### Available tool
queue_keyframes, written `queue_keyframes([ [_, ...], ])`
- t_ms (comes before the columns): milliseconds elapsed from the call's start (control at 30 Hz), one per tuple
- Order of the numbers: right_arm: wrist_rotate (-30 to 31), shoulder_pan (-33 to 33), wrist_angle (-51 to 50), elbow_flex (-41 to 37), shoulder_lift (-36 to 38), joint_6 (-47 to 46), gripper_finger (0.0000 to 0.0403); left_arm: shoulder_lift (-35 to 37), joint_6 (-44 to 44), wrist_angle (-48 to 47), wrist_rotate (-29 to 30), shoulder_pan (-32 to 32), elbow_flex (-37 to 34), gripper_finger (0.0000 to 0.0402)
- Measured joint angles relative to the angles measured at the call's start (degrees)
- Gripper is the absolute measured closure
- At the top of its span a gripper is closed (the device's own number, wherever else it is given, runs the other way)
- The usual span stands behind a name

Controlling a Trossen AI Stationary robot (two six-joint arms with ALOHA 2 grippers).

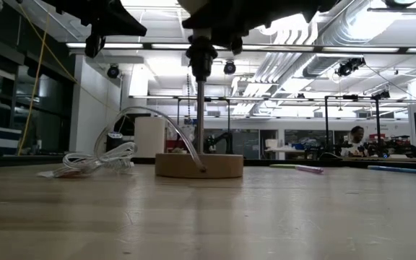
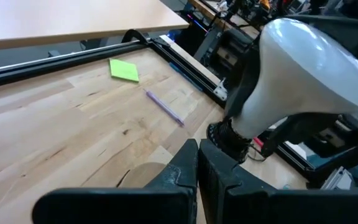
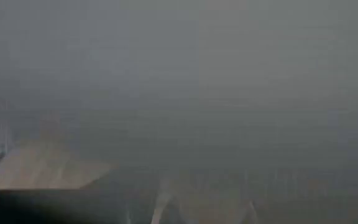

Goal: Screw lightbulb
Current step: Remove the lightbulb from the lamp

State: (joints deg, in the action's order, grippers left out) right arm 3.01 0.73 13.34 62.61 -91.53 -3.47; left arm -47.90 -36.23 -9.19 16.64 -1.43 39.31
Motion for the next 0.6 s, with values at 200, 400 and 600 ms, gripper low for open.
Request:
queue_keyframes([
  [200,-1.9,0.37,-0.26,0.0,0.17,-7.24,0.0185,0.0,-0.2,0.02,-0.14,0.0,0.0,0.0401],
  [400,-1.65,0.42,-4.19,0.0,3.03,-6.93,0.0159,0.0,-0.45,0.02,-1.51,-0.02,0.0,0.0402],
  [600,0.71,0.67,-15.01,0.0,7.93,-2.11,0.0155,0.02,0.68,0.07,-0.3,-0.04,0.0,0.0401],
])
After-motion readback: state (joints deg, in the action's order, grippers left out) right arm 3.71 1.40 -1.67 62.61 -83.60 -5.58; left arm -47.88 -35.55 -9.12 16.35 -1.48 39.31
